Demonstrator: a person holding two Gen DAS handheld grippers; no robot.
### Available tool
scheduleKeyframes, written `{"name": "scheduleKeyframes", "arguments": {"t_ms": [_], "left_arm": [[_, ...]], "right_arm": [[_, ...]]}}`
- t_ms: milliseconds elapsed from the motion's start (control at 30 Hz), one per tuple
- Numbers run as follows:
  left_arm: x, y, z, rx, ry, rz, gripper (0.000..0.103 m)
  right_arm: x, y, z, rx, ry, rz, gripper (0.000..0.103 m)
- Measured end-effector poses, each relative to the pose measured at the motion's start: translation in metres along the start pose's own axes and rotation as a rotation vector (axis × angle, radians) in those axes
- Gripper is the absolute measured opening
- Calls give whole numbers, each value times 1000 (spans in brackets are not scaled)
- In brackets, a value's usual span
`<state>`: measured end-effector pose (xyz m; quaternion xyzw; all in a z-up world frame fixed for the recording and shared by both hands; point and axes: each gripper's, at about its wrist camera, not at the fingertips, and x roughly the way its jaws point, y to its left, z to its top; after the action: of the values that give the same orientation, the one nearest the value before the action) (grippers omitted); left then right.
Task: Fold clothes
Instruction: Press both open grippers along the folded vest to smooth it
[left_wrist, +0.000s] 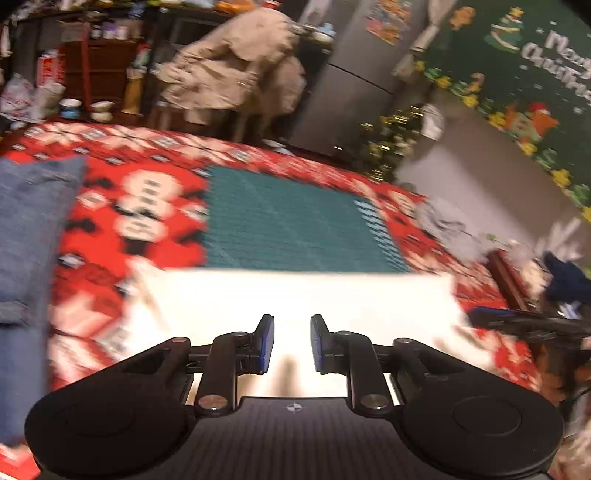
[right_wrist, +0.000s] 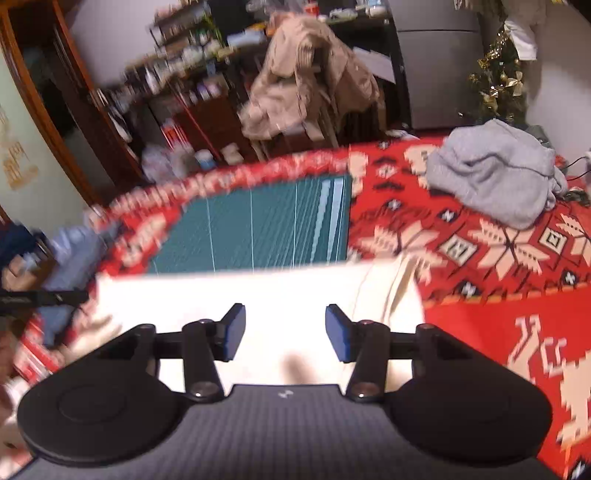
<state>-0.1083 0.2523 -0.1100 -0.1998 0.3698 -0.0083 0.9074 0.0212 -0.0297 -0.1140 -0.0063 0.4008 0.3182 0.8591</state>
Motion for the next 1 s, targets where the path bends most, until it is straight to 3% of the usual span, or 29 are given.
{"name": "scheduleKeyframes", "arguments": {"t_ms": [33, 100, 167, 267, 500, 567, 633, 800, 1000], "left_arm": [[3, -10, -5, 22, -3, -11, 45], [9, -29, -18, 97, -24, 29, 56], [16, -42, -29, 165, -29, 88, 59], [28, -52, -39, 204, 3, 154, 61], [41, -49, -57, 198, 22, 197, 72], [42, -48, -61, 204, 13, 204, 79], [43, -48, -65, 209, 4, 211, 92], [42, -45, -70, 204, -18, 194, 103], [43, -40, -58, 169, 39, 142, 103]], "right_arm": [[2, 11, -6, -31, -2, -29, 56], [4, 28, -18, -58, -28, -62, 66], [4, 40, -29, -63, -47, -79, 78], [7, 56, -43, -90, -44, -107, 87], [25, 83, -75, -193, -21, -166, 102], [31, 85, -84, -215, -18, -187, 102], [34, 83, -90, -207, -17, -197, 102], [31, 79, -94, -198, -29, -179, 102], [24, 74, -88, -150, 10, -129, 102]]}}
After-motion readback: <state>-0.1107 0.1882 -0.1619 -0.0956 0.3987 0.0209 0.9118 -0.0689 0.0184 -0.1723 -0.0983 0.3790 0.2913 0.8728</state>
